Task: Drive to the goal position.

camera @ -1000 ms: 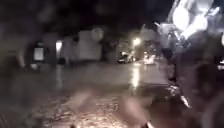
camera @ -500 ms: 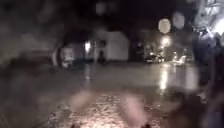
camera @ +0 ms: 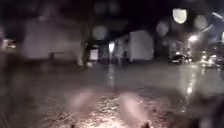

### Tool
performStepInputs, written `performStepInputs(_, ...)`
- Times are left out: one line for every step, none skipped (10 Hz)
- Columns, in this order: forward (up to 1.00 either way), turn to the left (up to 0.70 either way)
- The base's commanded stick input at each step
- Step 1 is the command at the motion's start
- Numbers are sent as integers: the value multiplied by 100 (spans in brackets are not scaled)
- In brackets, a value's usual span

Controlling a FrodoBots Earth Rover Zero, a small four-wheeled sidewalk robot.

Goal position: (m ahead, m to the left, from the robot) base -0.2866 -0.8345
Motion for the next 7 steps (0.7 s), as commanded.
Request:
performStepInputs(0, 70)
performStepInputs(0, 70)
performStepInputs(0, 70)
performStepInputs(0, 70)
performStepInputs(0, 70)
performStepInputs(0, 70)
performStepInputs(0, 70)
